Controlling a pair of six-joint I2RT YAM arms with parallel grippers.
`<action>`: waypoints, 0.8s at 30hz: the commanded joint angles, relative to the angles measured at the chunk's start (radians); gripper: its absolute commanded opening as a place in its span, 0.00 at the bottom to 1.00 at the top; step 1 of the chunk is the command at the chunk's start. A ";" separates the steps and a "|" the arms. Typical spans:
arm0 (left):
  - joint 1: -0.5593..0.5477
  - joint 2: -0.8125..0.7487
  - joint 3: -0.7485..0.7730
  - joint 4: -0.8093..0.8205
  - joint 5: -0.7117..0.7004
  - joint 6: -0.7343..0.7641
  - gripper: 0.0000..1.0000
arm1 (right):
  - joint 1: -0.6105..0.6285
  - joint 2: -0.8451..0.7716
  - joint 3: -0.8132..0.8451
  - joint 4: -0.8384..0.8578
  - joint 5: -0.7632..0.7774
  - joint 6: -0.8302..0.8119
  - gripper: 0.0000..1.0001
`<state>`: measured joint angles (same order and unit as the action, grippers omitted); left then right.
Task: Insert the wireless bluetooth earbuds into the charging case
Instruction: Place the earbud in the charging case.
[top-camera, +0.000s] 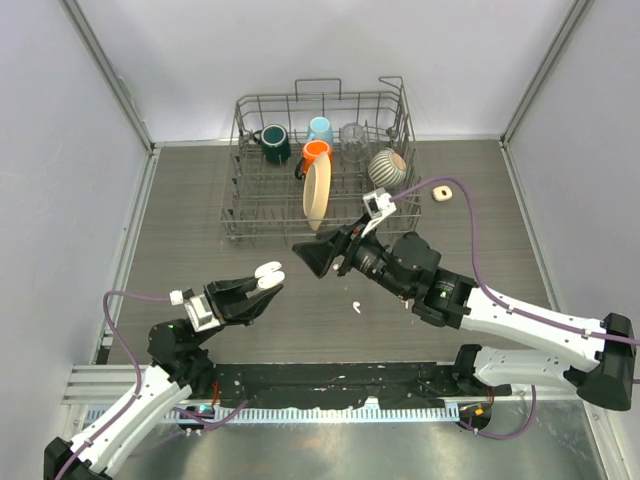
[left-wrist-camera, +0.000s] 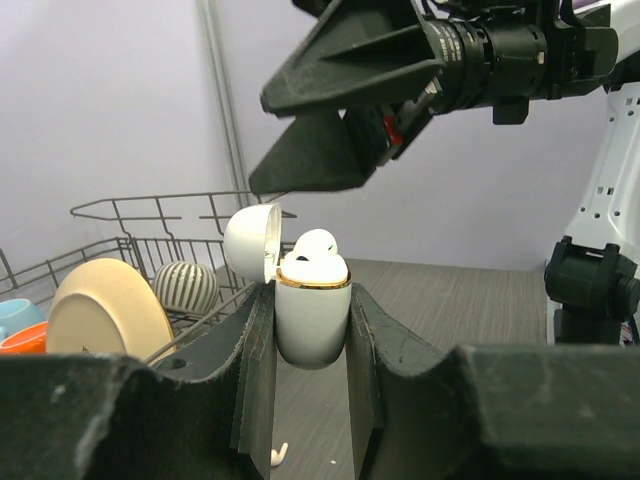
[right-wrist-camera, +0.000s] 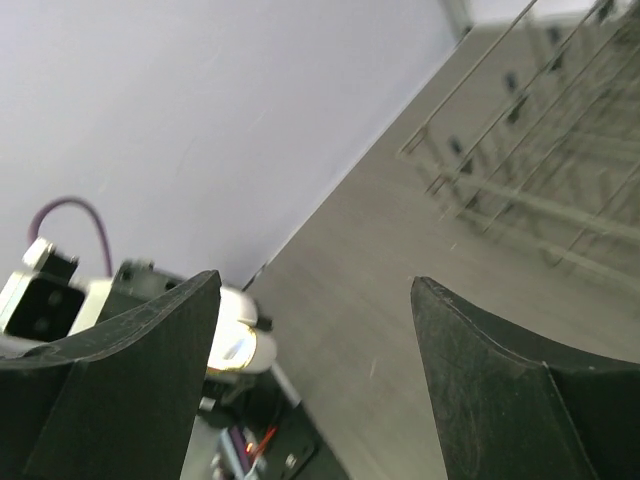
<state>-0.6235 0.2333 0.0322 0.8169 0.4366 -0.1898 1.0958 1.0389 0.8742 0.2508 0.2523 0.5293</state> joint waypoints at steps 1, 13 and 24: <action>0.001 -0.005 -0.009 0.034 -0.012 0.032 0.00 | -0.025 0.033 0.008 -0.045 -0.298 0.182 0.82; 0.001 0.003 -0.003 0.045 0.001 0.029 0.00 | -0.111 0.164 -0.070 0.249 -0.617 0.439 0.82; 0.001 0.008 -0.003 0.041 -0.006 0.030 0.00 | -0.111 0.271 -0.130 0.481 -0.676 0.583 0.81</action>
<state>-0.6235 0.2340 0.0322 0.8177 0.4374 -0.1745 0.9844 1.2957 0.7490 0.5831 -0.3851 1.0538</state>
